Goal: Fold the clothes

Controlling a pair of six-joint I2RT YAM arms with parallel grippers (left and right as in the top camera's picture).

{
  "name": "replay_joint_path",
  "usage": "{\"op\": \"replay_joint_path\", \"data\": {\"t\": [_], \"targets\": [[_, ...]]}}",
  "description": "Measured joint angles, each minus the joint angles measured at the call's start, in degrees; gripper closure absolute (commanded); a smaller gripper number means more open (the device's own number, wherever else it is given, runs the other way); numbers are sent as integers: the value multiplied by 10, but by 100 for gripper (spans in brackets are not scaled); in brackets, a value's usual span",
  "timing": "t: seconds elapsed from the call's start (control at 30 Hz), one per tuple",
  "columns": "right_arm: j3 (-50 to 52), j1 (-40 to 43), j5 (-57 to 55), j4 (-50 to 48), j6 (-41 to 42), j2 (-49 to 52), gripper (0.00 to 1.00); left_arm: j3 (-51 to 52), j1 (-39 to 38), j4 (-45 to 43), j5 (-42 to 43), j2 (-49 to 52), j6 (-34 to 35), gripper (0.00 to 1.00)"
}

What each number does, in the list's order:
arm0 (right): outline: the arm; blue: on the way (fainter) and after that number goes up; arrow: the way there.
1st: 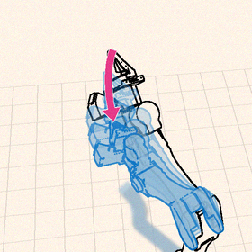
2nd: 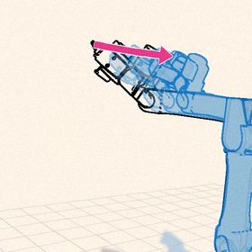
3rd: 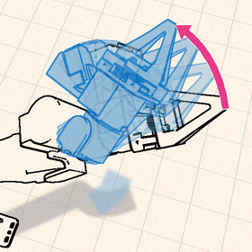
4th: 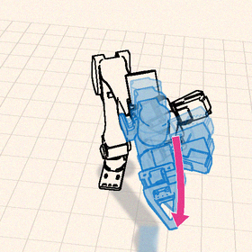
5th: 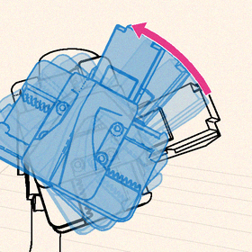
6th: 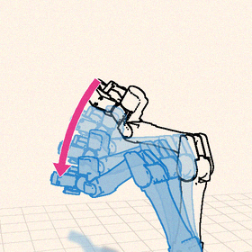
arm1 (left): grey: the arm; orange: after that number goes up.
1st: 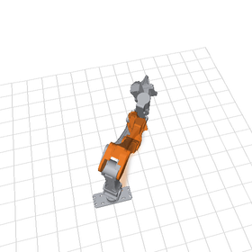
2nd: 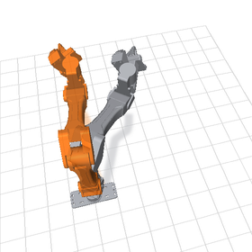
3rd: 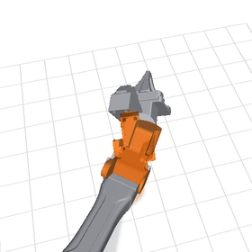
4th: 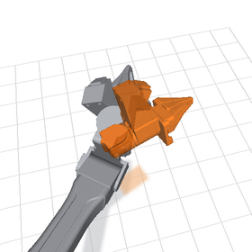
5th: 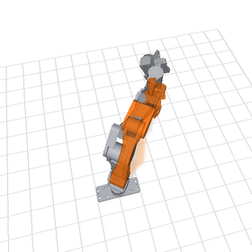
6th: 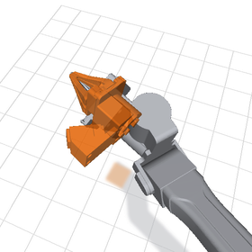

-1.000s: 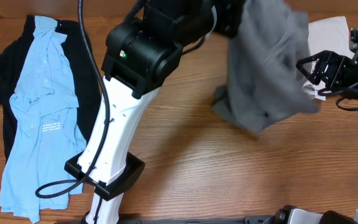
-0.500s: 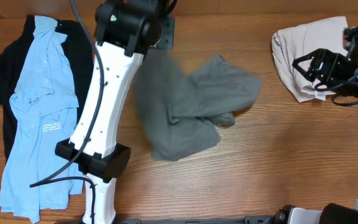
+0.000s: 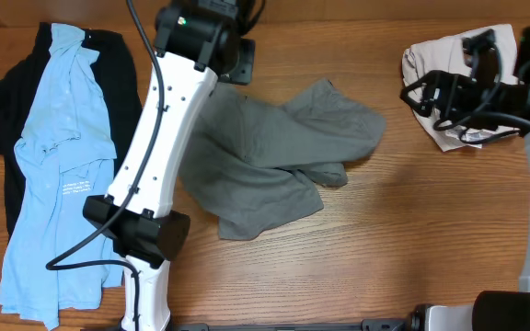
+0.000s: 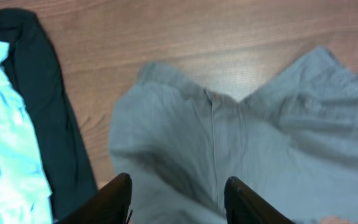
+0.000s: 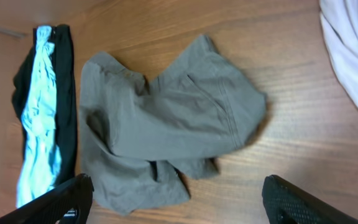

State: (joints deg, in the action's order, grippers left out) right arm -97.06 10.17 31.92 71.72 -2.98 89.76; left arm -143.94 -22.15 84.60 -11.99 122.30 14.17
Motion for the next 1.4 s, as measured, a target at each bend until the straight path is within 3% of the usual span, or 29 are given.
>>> {"op": "replay_joint_path", "data": {"t": [0.23, 0.43, 0.7, 0.8, 0.87, 0.9, 0.93, 1.17, 1.4], "targets": [[0, -61, -44, -62, 0, 12, 6, 17, 83, -55, 79, 9, -22, 35], [0, -83, -65, -68, 4, 65, 10, 17, 158, -87, 172, 74, -52, 28], [2, -83, -75, -65, 24, 155, 10, 22, 180, -107, 264, 194, -97, 21], [2, -83, -76, -66, 26, 158, 15, 22, 180, -110, 276, 220, -111, 21], [2, -83, -75, -68, 29, 158, 19, 22, 180, -111, 281, 237, -116, 30], [2, -83, -76, -68, 30, 158, 20, 22, 180, -112, 283, 245, -117, 55], [2, -83, -76, -67, 29, 158, 23, 22, 180, -111, 284, 252, -121, 93], [2, -83, -78, -67, 30, 158, 25, 22, 180, -59, 290, 274, -127, 96], [2, -83, -79, -53, 39, 158, 24, 21, 150, 116, 287, 274, -127, 96]]}}
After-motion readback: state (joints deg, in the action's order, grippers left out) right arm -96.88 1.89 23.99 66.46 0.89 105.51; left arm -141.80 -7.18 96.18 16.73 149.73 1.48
